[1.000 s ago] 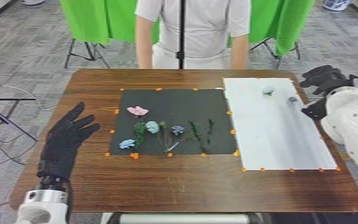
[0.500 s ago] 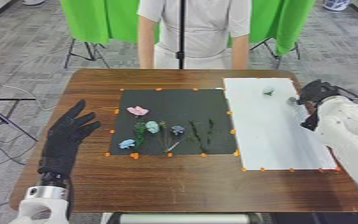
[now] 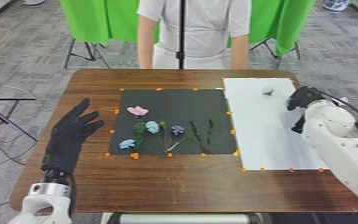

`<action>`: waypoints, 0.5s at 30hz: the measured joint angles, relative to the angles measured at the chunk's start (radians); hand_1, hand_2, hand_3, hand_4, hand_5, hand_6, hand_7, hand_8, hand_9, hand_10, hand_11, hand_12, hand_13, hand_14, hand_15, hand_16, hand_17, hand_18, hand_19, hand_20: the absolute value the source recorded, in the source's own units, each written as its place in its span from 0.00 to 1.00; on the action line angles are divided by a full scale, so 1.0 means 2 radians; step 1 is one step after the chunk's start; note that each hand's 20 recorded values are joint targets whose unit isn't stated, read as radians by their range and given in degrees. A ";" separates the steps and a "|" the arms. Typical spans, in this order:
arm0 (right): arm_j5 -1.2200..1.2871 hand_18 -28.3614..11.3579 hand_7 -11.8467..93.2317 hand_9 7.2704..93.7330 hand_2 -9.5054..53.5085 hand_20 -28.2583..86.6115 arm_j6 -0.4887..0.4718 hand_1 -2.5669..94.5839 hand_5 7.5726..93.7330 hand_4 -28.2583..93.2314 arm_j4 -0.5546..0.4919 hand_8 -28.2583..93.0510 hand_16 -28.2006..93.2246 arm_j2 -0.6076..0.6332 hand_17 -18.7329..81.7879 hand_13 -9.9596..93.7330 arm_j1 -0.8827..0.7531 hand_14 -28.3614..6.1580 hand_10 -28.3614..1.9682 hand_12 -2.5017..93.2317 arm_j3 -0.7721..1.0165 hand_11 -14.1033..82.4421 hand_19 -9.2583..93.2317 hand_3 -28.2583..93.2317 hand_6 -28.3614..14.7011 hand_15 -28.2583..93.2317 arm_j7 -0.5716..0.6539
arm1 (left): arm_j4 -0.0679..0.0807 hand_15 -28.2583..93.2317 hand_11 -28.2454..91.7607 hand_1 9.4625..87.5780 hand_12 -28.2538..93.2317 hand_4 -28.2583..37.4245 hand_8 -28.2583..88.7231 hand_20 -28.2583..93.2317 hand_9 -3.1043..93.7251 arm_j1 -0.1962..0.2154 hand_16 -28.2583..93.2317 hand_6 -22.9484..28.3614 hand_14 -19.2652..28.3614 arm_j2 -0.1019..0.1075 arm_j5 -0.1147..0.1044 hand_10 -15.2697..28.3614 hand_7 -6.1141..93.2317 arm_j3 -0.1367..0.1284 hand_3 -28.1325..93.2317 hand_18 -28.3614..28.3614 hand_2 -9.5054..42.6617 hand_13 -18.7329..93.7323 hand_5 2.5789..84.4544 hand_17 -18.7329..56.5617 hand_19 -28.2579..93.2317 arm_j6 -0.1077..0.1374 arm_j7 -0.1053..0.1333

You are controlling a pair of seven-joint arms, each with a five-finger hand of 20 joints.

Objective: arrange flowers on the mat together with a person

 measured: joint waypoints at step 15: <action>-0.135 0.32 0.29 0.95 0.00 0.44 0.018 0.65 0.87 0.00 0.010 0.22 0.47 0.004 0.50 0.83 0.011 0.74 0.77 0.39 -0.051 0.29 0.78 0.70 0.83 0.60 -0.052 | 0.004 0.62 0.43 0.18 0.31 0.01 0.16 0.40 0.41 -0.013 0.18 0.52 0.94 0.006 -0.003 0.74 0.17 0.010 0.89 0.96 0.23 0.40 0.41 0.14 0.64 0.000 0.008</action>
